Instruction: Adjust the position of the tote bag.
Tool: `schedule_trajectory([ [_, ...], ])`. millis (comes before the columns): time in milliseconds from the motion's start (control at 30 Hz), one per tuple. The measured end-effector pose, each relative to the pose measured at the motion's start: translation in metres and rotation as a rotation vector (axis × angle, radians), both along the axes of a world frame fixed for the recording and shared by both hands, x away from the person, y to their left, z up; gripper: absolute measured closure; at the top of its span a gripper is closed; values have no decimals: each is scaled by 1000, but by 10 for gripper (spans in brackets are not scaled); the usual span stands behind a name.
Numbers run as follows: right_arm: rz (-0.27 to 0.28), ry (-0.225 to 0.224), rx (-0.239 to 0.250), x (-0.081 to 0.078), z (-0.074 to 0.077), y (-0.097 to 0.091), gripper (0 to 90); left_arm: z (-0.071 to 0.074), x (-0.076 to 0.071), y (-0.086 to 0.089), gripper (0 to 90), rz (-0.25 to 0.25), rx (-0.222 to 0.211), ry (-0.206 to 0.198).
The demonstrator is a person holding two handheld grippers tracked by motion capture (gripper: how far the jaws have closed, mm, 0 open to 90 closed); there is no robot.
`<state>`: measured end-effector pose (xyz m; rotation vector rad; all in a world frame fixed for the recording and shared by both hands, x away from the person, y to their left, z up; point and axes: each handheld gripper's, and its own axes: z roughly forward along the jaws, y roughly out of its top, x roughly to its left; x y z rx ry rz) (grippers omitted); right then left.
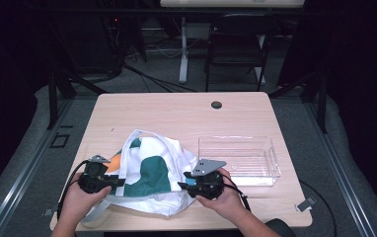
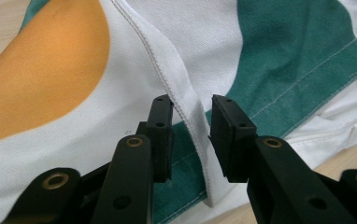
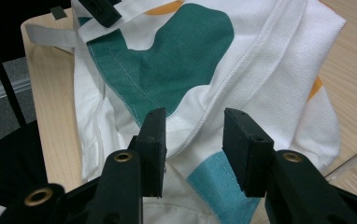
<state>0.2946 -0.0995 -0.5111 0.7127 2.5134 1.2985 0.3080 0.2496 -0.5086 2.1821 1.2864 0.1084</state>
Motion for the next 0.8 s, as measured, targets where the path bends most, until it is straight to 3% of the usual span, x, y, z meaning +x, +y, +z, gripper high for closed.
schedule_trajectory([
  [133,3,0,-6,0,-1,1,600,0,-1,-2,762,-19,12,9],
  [433,7,-5,0,0,-1,2,598,4,-3,-1,857,-50,-6,0],
  [633,13,-10,-3,-1,-2,3,598,6,-3,-2,877,-49,-5,-9],
  [800,56,-28,-13,-4,-1,5,612,11,-5,0,878,-39,-21,-33],
])
